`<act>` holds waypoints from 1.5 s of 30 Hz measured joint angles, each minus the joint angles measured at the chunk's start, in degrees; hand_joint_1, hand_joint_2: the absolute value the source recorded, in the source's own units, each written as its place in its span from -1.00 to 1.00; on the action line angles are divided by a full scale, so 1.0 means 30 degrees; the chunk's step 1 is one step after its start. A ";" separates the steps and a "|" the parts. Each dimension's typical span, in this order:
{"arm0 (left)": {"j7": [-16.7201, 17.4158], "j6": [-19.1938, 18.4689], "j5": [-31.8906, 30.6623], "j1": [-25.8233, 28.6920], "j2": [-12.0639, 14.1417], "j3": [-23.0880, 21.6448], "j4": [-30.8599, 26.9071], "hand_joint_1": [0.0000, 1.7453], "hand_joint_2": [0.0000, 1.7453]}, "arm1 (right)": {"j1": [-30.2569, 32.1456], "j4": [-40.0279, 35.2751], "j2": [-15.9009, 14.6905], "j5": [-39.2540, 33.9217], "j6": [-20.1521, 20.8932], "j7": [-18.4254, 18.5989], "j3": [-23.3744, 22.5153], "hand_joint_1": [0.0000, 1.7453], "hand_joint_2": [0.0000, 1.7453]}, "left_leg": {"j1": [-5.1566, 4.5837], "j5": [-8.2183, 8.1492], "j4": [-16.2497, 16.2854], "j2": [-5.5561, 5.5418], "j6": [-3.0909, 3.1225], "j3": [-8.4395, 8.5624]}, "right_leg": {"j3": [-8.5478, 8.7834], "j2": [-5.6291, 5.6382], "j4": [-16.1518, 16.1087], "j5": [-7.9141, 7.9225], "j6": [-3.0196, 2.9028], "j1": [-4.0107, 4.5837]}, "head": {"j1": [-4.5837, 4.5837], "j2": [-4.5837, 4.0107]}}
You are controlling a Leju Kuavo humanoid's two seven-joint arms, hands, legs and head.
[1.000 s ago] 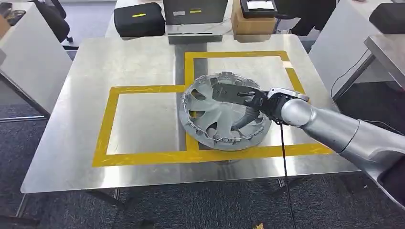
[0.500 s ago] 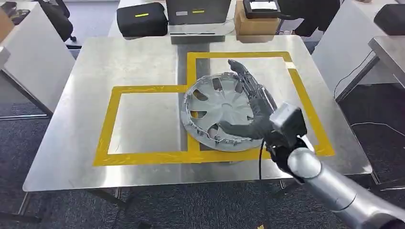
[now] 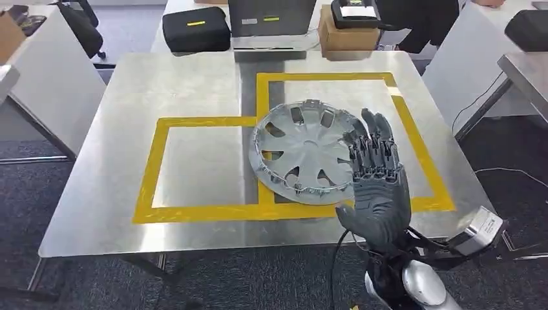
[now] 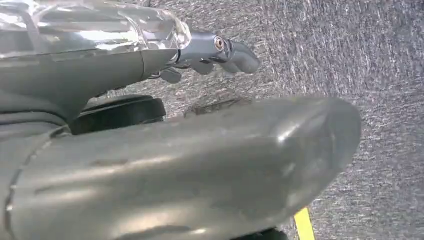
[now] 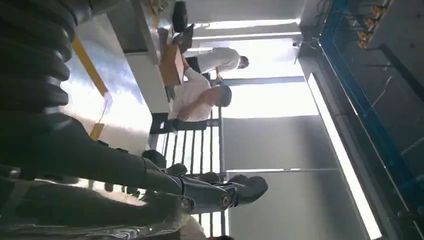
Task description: Take the parts from the cabinet and place them on the table.
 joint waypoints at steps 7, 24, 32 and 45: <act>0.0029 0.0029 0.0109 0.0004 0.0007 0.0007 0.0000 -1.00 -1.00 | 0.0350 -0.0160 0.0678 -0.0306 0.0211 0.0000 -0.0510 -1.00 1.00 | -0.0005 -0.0252 0.0328 0.0032 -0.0902 -0.0479 | 0.0106 -0.0023 -0.1516 0.0665 -0.1015 0.0084 | -0.0227 0.0000; 0.0124 0.0087 0.0168 -0.0095 -0.0072 0.0015 0.0000 -1.00 -1.00 | 0.0995 -0.0065 0.1355 -0.0371 0.0371 -0.0080 -0.0932 -1.00 1.00 | -0.0124 -0.0980 -0.0494 -0.0113 0.0211 0.1569 | -0.2638 -0.0015 0.1392 -0.0607 -0.0128 0.0208 | -0.0838 0.0000; -0.0153 0.0386 0.0182 -0.0096 -0.0087 0.0029 -0.0015 -1.00 -1.00 | 0.1213 -0.0051 0.1479 -0.0524 0.0517 -0.0481 -0.0983 -1.00 1.00 | -0.0744 0.0294 -0.0429 -0.0072 0.0295 0.0087 | 0.1145 0.0061 -0.1320 -0.0010 -0.1308 0.0811 | -0.0605 0.0000; 0.1443 0.0262 -0.0241 -0.0075 0.0547 0.0095 0.0000 -1.00 -1.00 | 0.3097 0.0655 0.1647 0.1049 -0.3291 -0.0591 -0.1871 -1.00 1.00 | 0.0178 -0.1271 0.3297 0.0006 -0.1286 0.0339 | -0.1366 -0.0325 -0.1814 0.2070 -0.1088 0.0304 | -0.1107 0.0000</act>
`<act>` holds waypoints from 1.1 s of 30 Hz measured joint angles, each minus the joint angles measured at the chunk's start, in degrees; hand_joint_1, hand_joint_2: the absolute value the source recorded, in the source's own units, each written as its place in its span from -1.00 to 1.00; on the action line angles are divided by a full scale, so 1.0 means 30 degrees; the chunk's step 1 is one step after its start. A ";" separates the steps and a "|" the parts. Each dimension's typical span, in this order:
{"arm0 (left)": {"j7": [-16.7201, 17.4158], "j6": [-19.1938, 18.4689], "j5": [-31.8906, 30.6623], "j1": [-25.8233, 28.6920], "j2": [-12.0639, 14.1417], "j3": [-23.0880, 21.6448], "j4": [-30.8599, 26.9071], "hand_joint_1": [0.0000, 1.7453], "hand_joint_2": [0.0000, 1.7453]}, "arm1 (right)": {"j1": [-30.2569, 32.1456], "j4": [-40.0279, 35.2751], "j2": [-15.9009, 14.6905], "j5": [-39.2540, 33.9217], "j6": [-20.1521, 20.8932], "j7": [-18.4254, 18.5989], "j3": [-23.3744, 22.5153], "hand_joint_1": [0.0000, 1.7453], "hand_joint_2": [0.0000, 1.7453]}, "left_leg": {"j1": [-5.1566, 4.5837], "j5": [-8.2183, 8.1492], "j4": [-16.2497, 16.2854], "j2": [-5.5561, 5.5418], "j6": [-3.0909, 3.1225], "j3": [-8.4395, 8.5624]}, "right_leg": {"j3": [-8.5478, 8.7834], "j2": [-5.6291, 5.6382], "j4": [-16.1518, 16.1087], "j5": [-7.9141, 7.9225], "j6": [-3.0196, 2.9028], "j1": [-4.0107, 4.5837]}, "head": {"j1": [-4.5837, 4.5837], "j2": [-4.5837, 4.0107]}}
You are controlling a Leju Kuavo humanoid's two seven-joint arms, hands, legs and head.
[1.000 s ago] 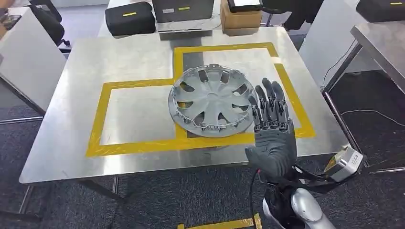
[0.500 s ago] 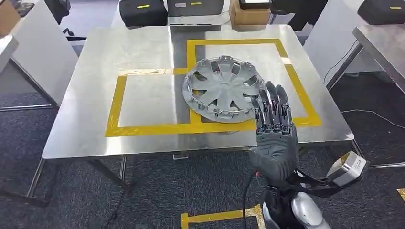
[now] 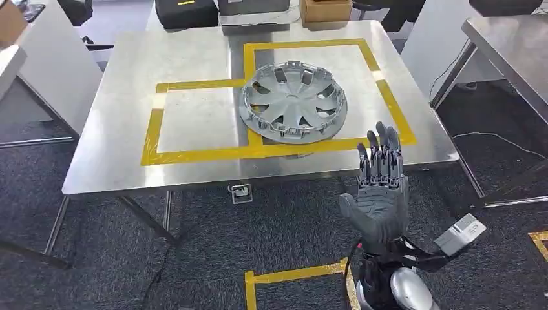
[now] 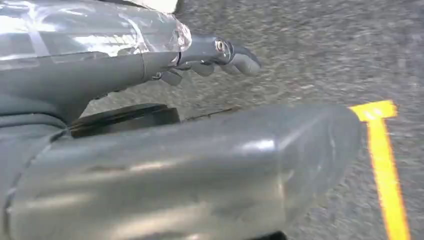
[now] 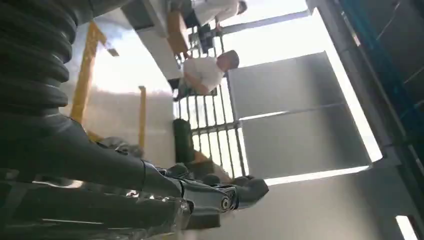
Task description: Take the parts from the cabinet and place them on the table.
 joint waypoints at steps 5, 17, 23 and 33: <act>-0.0692 0.0000 -0.0109 -0.0064 0.0313 0.0000 0.0000 -1.00 -1.00 | 0.0805 0.1933 -0.0292 -0.1013 -0.0461 0.0052 -0.0715 -1.00 1.00 | -0.0092 -0.0804 -0.3554 -0.0153 0.0375 0.2132 | -0.0852 0.0094 0.0728 0.0609 0.0656 -0.0125 | -0.0088 0.0000; -0.1326 0.0051 -0.0408 -0.0108 0.0517 0.0000 -0.0022 -1.00 -1.00 | -0.0936 1.4693 0.0699 -0.4233 0.3122 -0.1973 -0.0948 -1.00 1.00 | -0.0769 0.2015 -0.3569 -0.0130 0.1455 -0.1023 | 0.2062 0.0372 0.1618 -0.1997 -0.0181 0.0322 | 0.0626 0.0000; -0.1384 0.0066 -0.0488 -0.0079 0.0604 0.0000 -0.0022 -1.00 -1.00 | -0.1792 1.8648 0.1399 -0.4722 0.3350 -0.1031 -0.0911 -1.00 -1.00 | -0.0666 0.2064 -0.3444 -0.0022 0.0758 -0.1530 | 0.2688 0.0216 -0.0765 -0.1469 -0.0338 0.0444 | 0.0633 0.0000; -0.1275 0.0022 -0.1741 -0.0201 0.0721 -0.0153 -0.0066 -1.00 -1.00 | -0.1167 2.7186 0.4000 -0.4377 0.2881 0.8135 0.0722 -1.00 -1.00 | -0.0158 -0.0328 -0.3421 -0.0133 0.0047 0.2339 | -0.0597 0.0008 0.0516 0.0078 -0.0049 0.0276 | 0.0072 0.0000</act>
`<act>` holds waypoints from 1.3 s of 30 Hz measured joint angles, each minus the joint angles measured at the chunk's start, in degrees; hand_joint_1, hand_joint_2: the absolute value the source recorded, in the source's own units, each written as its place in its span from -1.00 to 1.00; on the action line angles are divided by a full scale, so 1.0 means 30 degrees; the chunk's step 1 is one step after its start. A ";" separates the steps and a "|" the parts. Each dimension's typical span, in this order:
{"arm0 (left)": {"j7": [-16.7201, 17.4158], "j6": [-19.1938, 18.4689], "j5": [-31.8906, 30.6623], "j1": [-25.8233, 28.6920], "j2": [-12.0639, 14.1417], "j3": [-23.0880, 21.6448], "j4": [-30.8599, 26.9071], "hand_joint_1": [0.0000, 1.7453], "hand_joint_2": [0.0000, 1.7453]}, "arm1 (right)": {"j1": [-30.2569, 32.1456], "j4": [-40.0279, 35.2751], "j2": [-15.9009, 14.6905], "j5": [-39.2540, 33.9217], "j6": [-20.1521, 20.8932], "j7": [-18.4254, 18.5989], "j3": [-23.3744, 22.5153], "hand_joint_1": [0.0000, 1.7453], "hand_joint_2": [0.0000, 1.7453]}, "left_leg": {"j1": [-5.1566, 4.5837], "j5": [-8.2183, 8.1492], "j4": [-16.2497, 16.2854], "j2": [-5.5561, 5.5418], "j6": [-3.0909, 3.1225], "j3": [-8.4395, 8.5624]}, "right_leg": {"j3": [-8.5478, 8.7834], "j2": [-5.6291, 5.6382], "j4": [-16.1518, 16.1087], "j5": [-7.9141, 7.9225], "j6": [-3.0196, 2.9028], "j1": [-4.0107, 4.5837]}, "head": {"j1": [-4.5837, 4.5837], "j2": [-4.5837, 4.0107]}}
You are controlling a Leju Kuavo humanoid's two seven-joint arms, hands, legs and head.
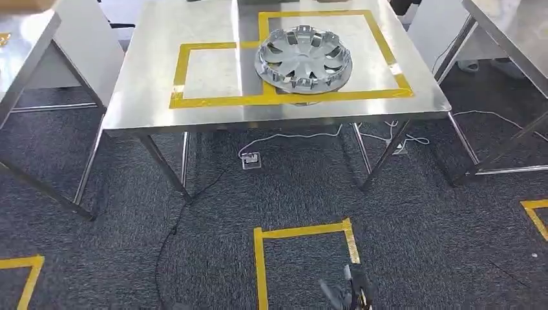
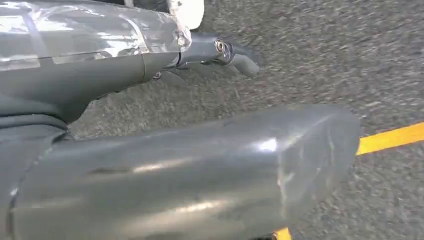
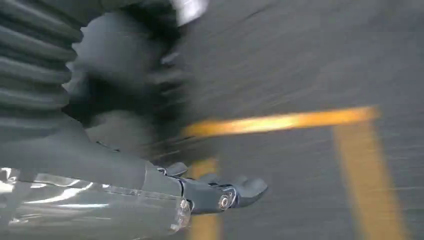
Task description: Take the parts from the cabinet and place them on the table.
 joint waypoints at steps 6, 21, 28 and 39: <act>0.0999 -0.0190 -0.0051 0.0033 0.0036 -0.0022 0.0000 -1.00 -1.00 | -0.0026 0.2513 0.0743 0.1477 -0.2300 0.2089 0.1734 -1.00 -1.00 | 0.0028 0.0108 -0.0739 0.0080 0.1086 -0.0307 | -0.0687 0.0318 0.1095 -0.1008 0.0621 -0.0139 | 0.0147 0.0000; 0.0881 -0.0728 -0.0146 0.0013 -0.0320 -0.0138 -0.0095 -1.00 -1.00 | -0.0583 0.4304 0.1012 0.1456 -0.0559 0.2058 0.3758 -1.00 -1.00 | -0.0085 0.1789 -0.0525 0.0226 0.0463 -0.2141 | 0.2996 0.0472 -0.0696 -0.1785 0.0093 0.0043 | 0.0991 0.0000; 0.0903 -0.0940 -0.0153 0.0057 -0.0357 -0.0146 -0.0102 -1.00 -1.00 | -0.0551 0.4733 0.1063 0.1274 -0.0537 0.2153 0.4144 -1.00 -1.00 | -0.0080 -0.1529 0.5122 0.0091 0.0224 -0.4017 | 0.2153 0.0827 -0.0714 -0.1240 -0.0325 0.0106 | 0.0373 0.0000; 0.0962 -0.1027 -0.0233 0.0086 -0.0510 -0.0138 -0.0109 -1.00 -1.00 | -0.0600 0.5076 0.1049 0.1120 -0.0639 0.2328 0.4224 -1.00 -1.00 | 0.0121 0.0445 -0.0250 -0.0432 0.1130 -0.1051 | 0.0308 0.1000 0.1715 -0.2166 0.0713 0.0097 | 0.0607 0.0000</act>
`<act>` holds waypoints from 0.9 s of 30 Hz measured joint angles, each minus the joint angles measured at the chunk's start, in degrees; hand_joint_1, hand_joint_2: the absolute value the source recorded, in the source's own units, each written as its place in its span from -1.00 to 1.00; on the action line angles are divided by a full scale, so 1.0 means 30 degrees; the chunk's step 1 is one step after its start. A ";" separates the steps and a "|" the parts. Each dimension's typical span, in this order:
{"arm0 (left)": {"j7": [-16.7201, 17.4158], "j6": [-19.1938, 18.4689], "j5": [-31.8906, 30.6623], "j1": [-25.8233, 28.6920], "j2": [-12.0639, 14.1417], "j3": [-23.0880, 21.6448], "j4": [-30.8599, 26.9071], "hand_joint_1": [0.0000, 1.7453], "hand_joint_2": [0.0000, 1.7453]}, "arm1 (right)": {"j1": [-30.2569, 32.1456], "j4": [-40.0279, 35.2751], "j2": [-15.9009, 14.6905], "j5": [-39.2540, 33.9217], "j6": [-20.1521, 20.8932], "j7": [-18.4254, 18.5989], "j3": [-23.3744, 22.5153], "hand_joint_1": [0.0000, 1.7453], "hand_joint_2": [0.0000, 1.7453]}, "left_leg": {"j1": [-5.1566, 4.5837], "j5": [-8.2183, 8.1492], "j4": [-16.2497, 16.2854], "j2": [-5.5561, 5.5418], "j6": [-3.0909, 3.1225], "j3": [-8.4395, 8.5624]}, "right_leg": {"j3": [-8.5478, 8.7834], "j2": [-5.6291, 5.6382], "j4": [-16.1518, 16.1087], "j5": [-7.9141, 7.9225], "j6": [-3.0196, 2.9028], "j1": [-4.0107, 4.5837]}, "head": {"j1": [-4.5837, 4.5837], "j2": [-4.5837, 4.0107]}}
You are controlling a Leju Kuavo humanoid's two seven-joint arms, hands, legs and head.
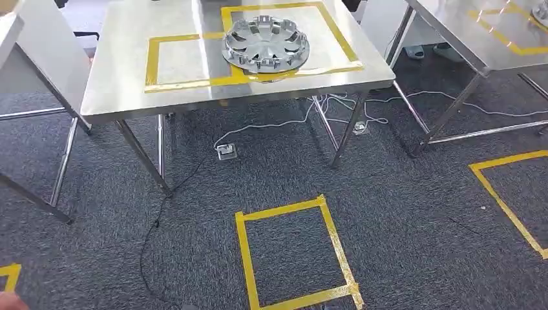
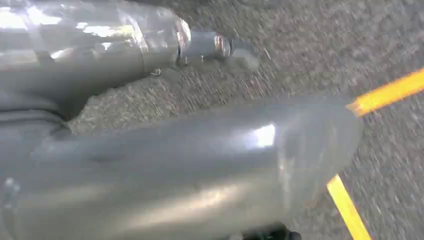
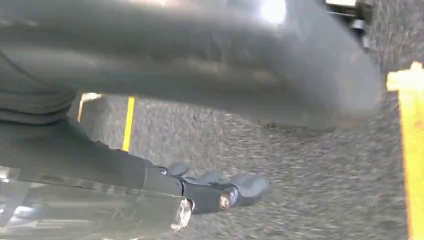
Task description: Take the parts from the cabinet and place them on the table.
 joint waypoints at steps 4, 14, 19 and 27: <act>0.0343 -0.0139 -0.0146 0.0106 0.0059 -0.0007 0.0022 -1.00 -1.00 | -0.0023 0.0036 -0.0044 -0.0131 -0.0270 -0.0080 0.0000 -1.00 -1.00 | -0.0035 0.0161 0.0012 0.1235 -0.0044 -0.0305 | -0.1675 -0.0535 0.4814 -0.2175 0.0381 -0.0232 | 0.0370 0.0000; -0.0125 0.0386 -0.0189 -0.0035 0.0095 -0.0146 0.0015 -1.00 -1.00 | 0.0019 0.0168 -0.0313 -0.0123 -0.0488 -0.0298 0.0357 -1.00 -1.00 | -0.0048 0.0173 0.0122 0.2052 -0.0889 -0.0455 | 0.2016 -0.1419 -0.2132 0.0605 -0.0761 -0.0149 | 0.0341 0.0000; -0.0656 0.0445 0.0007 0.0116 0.0080 -0.0153 0.0007 -1.00 -1.00 | -0.0071 0.0240 -0.0153 -0.0342 -0.0335 -0.0874 0.0452 -1.00 -1.00 | -0.0077 -0.2764 0.5976 0.0424 -0.0762 -0.3049 | 0.1592 -0.0223 -0.2059 0.0897 -0.1235 0.0137 | -0.0301 0.0000; -0.0678 0.0546 0.0124 0.0127 0.0168 -0.0153 0.0015 -1.00 -1.00 | -0.0173 0.0320 0.0065 -0.0364 -0.0189 -0.0845 0.0488 -1.00 -1.00 | -0.0055 0.0046 0.0369 -0.1587 -0.0399 -0.0444 | 0.0968 0.1908 -0.1479 0.0913 -0.0684 -0.0080 | -0.0387 0.0000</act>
